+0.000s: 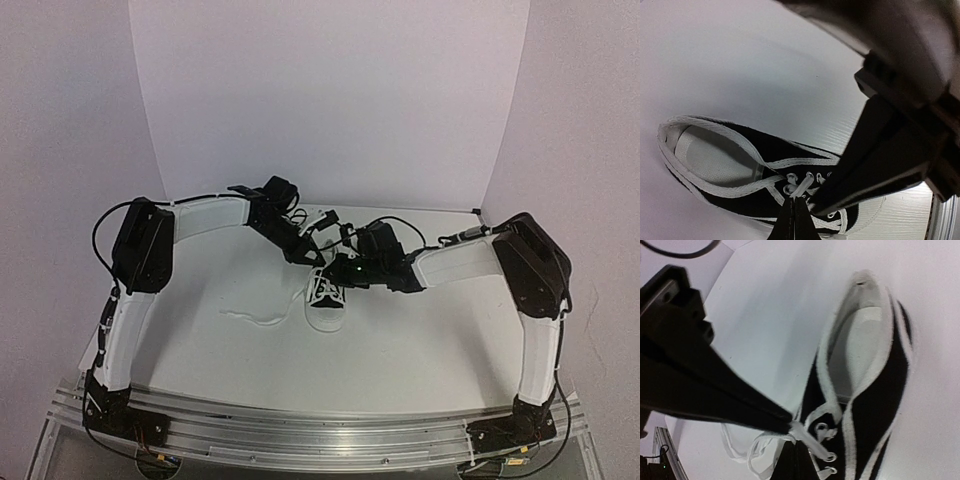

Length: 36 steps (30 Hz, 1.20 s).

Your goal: Tie the shoes

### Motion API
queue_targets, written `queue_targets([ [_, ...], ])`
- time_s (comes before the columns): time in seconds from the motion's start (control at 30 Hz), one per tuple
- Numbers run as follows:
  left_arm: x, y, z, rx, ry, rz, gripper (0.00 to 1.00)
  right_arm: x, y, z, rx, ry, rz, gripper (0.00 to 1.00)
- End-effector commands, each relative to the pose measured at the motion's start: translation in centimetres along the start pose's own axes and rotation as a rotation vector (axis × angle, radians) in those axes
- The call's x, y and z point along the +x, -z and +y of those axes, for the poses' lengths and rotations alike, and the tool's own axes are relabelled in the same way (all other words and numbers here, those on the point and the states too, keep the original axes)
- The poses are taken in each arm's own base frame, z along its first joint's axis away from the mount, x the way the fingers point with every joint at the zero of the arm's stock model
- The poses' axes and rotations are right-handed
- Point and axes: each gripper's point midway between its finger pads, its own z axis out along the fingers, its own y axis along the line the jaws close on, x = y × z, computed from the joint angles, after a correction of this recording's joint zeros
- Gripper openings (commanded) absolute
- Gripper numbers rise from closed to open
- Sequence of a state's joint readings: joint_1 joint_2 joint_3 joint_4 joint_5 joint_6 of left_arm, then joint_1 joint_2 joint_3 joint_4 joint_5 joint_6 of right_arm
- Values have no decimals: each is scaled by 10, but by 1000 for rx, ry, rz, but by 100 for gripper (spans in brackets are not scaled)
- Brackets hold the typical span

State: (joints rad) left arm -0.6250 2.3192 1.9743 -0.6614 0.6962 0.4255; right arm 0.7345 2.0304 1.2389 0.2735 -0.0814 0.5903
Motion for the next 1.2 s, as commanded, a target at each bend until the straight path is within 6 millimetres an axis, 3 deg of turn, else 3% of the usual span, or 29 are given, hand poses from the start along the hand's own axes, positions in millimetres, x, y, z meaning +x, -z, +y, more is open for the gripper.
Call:
queue_targets([
  [0.0, -44, 35, -18, -42, -33, -93, 0, -18, 1, -19, 69, -70, -72, 0],
  [0.23, -46, 40, -27, -10, -5, -108, 0, -17, -16, -22, 61, -124, -62, 0],
  [0.37, -51, 43, -38, 41, 39, -118, 0, -19, -20, -12, 14, -140, -54, 0],
  [0.43, -44, 40, -40, 60, 71, -105, 0, -23, -26, -9, 1, -148, -60, 0],
  [0.57, -32, 35, -45, 94, 142, -84, 0, -33, -31, -19, 25, -209, -126, 0],
  [0.7, -31, 32, -47, 119, 196, -91, 0, -29, -39, -34, 46, -295, -166, 0],
  [0.77, -21, 26, -46, 127, 216, -64, 0, -31, -40, -36, 15, -326, -215, 0],
  [1.0, 11, 16, -27, 127, 259, 11, 0, -35, -54, -36, -68, -323, -274, 0],
  [1.07, 12, 20, -18, 122, 263, 21, 7, -29, -57, -43, -53, -330, -269, 0],
  [1.17, -2, 32, -8, 102, 202, 8, 38, -21, -58, -56, -21, -348, -269, 0],
])
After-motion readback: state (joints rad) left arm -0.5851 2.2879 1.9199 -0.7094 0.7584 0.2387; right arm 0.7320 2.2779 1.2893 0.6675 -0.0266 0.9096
